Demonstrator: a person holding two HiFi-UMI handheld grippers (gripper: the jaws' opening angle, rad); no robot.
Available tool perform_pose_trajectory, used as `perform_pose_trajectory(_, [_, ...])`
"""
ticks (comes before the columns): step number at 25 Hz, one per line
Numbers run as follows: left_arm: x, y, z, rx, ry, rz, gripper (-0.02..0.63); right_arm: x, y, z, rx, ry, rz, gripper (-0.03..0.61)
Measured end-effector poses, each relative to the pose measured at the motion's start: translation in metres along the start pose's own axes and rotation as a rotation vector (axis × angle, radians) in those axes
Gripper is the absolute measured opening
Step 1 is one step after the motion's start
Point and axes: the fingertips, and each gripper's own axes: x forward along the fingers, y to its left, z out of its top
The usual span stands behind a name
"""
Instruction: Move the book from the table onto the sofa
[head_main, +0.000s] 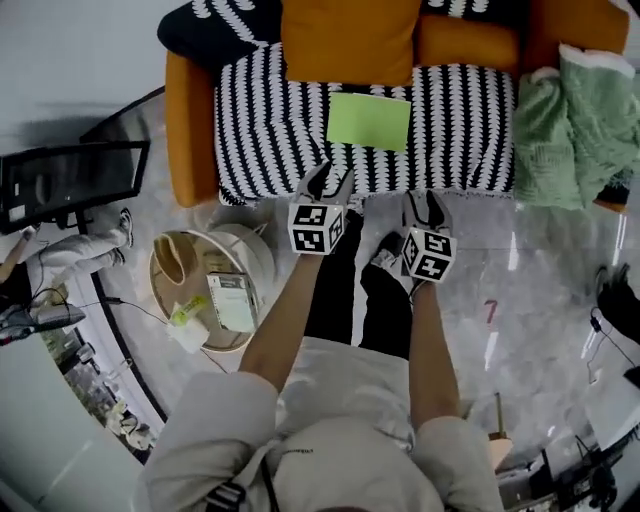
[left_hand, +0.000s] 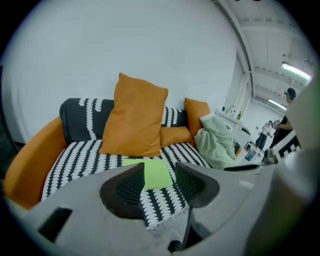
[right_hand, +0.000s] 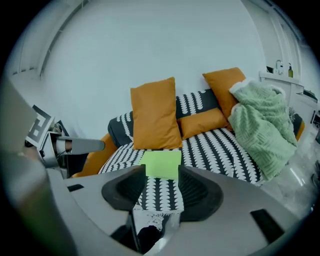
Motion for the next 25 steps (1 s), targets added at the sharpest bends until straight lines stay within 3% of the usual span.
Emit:
perform_pose_trajectory(5, [-0.059,-0.037,0.041,0.020,-0.073,-0.002,0.195,-0.054,0.024,0.040,-0.019,-0.079,0.018,0.193])
perform_pose_trajectory(9, [-0.097,-0.068,0.049,0.007,-0.097,-0.015,0.179,-0.095,0.036,0.062,-0.055,-0.098,0.034,0.179])
perform_pose_trajectory(13, [-0.117,-0.086,0.061,0.001,-0.104,-0.020,0.158,-0.120,0.040,0.081,-0.029,-0.117,0.034,0.159])
perform_pose_trajectory(20, [-0.149,-0.091,0.060,0.003,-0.112,0.017,0.072,-0.134,0.074,0.076,-0.100,-0.087,0.101,0.070])
perform_pose_trajectory(25, [-0.165,-0.095,0.068,0.009,-0.153,0.031,0.035,-0.151,0.073,0.079,-0.189,-0.092,0.137,0.023])
